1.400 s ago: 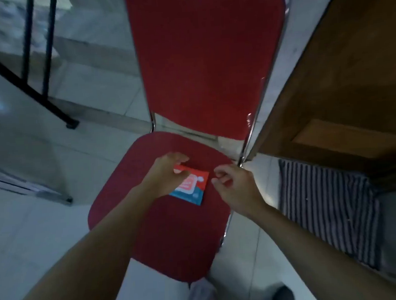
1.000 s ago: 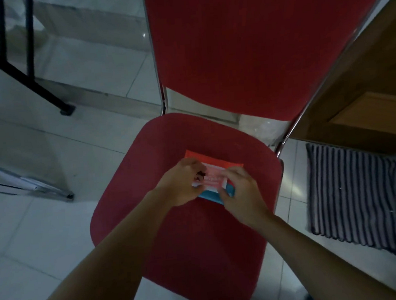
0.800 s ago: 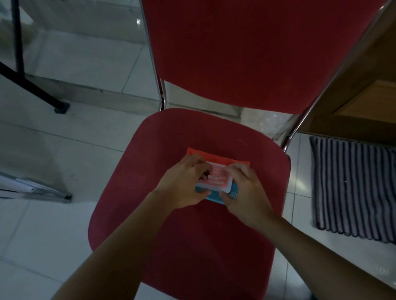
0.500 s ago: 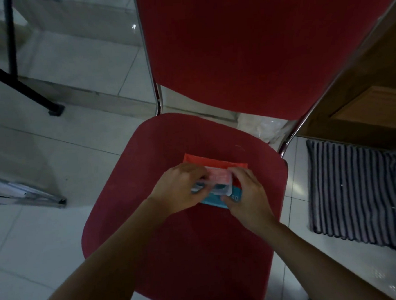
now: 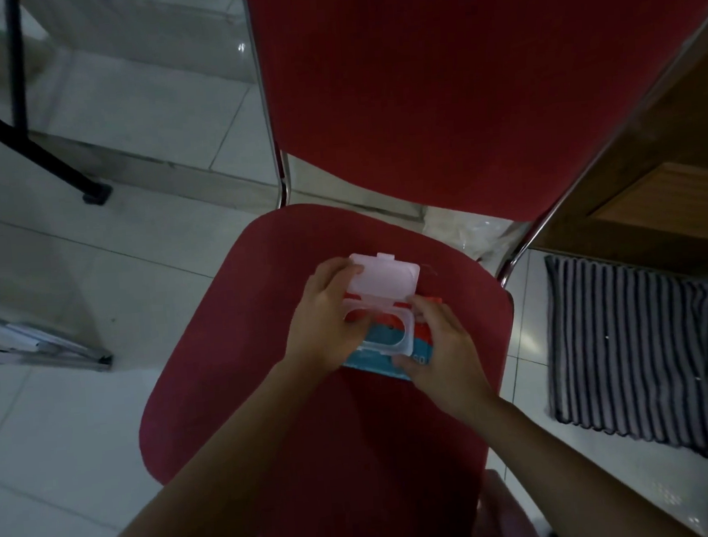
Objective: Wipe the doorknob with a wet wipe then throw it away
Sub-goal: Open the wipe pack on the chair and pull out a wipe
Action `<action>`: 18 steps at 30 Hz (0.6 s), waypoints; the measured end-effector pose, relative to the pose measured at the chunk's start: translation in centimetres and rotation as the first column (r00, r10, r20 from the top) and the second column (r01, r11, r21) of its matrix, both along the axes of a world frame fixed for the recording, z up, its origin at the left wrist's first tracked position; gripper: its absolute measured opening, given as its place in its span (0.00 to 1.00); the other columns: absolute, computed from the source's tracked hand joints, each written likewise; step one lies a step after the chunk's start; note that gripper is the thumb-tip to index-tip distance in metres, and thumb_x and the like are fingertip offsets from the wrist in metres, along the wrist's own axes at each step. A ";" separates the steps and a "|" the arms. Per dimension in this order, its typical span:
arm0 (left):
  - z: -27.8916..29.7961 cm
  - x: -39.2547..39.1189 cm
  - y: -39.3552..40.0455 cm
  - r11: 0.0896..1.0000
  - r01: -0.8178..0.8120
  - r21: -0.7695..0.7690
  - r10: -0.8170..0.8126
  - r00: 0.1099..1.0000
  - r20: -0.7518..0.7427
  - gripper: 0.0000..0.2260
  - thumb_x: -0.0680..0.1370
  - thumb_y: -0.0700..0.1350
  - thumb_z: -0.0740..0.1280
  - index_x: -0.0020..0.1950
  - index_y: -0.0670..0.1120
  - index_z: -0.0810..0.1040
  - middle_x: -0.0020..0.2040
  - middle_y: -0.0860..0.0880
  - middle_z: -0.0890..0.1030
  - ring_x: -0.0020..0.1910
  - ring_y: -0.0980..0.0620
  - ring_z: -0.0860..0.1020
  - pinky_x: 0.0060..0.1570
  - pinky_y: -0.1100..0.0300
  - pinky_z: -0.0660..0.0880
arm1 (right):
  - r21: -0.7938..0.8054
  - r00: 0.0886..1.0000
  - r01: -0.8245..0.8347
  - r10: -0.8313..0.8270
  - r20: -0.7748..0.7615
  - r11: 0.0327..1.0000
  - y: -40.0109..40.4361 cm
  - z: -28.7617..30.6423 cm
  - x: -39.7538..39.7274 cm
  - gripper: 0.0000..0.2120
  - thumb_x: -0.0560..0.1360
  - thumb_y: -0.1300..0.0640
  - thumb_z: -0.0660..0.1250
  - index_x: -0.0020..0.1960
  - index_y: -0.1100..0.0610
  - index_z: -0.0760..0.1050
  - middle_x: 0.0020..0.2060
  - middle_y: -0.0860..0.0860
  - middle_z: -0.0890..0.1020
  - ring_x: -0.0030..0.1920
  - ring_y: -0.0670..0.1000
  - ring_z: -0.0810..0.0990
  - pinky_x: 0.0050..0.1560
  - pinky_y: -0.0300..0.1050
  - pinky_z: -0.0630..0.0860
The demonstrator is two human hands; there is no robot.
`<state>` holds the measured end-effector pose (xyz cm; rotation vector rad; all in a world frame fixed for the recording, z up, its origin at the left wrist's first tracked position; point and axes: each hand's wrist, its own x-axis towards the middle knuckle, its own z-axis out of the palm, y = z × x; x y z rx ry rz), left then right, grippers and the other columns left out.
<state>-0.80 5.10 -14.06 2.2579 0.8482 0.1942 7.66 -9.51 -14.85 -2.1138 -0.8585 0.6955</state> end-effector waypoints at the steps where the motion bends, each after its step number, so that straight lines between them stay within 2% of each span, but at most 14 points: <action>1: 0.0 -0.1 -0.2 0.999 0.035 -0.008 -0.035 0.998 -0.048 0.29 0.67 0.48 0.74 0.66 0.44 0.70 0.69 0.47 0.68 0.63 0.48 0.70 0.58 0.54 0.73 | -0.010 1.000 0.002 -0.002 0.004 1.000 0.0 0.0 0.0 0.35 0.64 0.61 0.75 0.67 0.54 0.65 0.61 0.51 0.72 0.61 0.49 0.71 0.62 0.45 0.70; 4: -0.2 0.2 -0.8 0.995 0.095 0.031 -0.089 0.981 -0.172 0.39 0.65 0.57 0.74 0.70 0.44 0.64 0.73 0.47 0.62 0.68 0.47 0.66 0.63 0.52 0.67 | -0.028 1.000 0.006 -0.005 0.017 1.000 0.1 -0.1 -0.1 0.35 0.64 0.60 0.75 0.67 0.55 0.65 0.61 0.52 0.72 0.61 0.50 0.71 0.62 0.45 0.71; 6: -0.2 0.4 -1.1 0.994 0.095 0.055 -0.079 0.969 -0.233 0.40 0.65 0.58 0.73 0.71 0.45 0.61 0.75 0.48 0.59 0.69 0.48 0.63 0.66 0.51 0.65 | -0.019 1.000 0.001 -0.001 0.031 1.000 0.2 -0.1 -0.1 0.34 0.64 0.60 0.75 0.66 0.55 0.65 0.60 0.52 0.73 0.61 0.49 0.72 0.60 0.44 0.71; 9: -0.3 0.3 -1.0 0.995 0.091 0.044 -0.079 0.974 -0.212 0.34 0.66 0.54 0.74 0.69 0.46 0.66 0.74 0.48 0.60 0.67 0.47 0.67 0.64 0.50 0.68 | -0.018 0.999 -0.023 0.024 0.045 1.000 0.2 0.1 0.0 0.32 0.64 0.60 0.75 0.65 0.55 0.67 0.59 0.51 0.73 0.60 0.48 0.71 0.58 0.40 0.69; 12: 0.0 -0.1 -0.6 0.995 0.096 0.003 -0.094 0.984 -0.152 0.27 0.68 0.48 0.73 0.65 0.46 0.70 0.73 0.48 0.62 0.63 0.48 0.72 0.57 0.52 0.74 | -0.037 0.994 -0.075 0.078 0.077 0.997 0.4 0.2 0.2 0.29 0.64 0.61 0.74 0.63 0.57 0.70 0.59 0.52 0.73 0.60 0.49 0.71 0.60 0.39 0.68; 15: 0.2 -0.3 -0.1 0.989 0.146 0.008 -0.144 0.980 -0.134 0.23 0.71 0.43 0.70 0.65 0.45 0.71 0.73 0.47 0.62 0.62 0.48 0.73 0.52 0.56 0.76 | -0.072 0.991 -0.092 0.099 0.088 0.993 0.7 0.4 0.4 0.27 0.63 0.61 0.74 0.61 0.58 0.72 0.58 0.52 0.72 0.57 0.46 0.70 0.56 0.28 0.61; 17: 0.1 -0.4 0.4 0.980 0.198 0.018 -0.194 0.972 -0.134 0.20 0.73 0.40 0.68 0.65 0.45 0.72 0.73 0.45 0.61 0.64 0.47 0.72 0.54 0.55 0.77 | -0.102 0.989 -0.099 0.109 0.102 0.990 0.9 0.5 0.5 0.26 0.64 0.60 0.74 0.61 0.59 0.73 0.57 0.53 0.72 0.56 0.47 0.69 0.55 0.29 0.62; 18: 0.0 -0.5 0.7 0.976 0.219 0.011 -0.216 0.968 -0.126 0.19 0.74 0.38 0.67 0.65 0.44 0.73 0.73 0.45 0.62 0.63 0.47 0.73 0.56 0.54 0.76 | -0.118 0.988 -0.105 0.118 0.105 0.987 1.0 0.6 0.5 0.26 0.64 0.59 0.74 0.61 0.59 0.73 0.57 0.53 0.71 0.57 0.49 0.70 0.56 0.33 0.65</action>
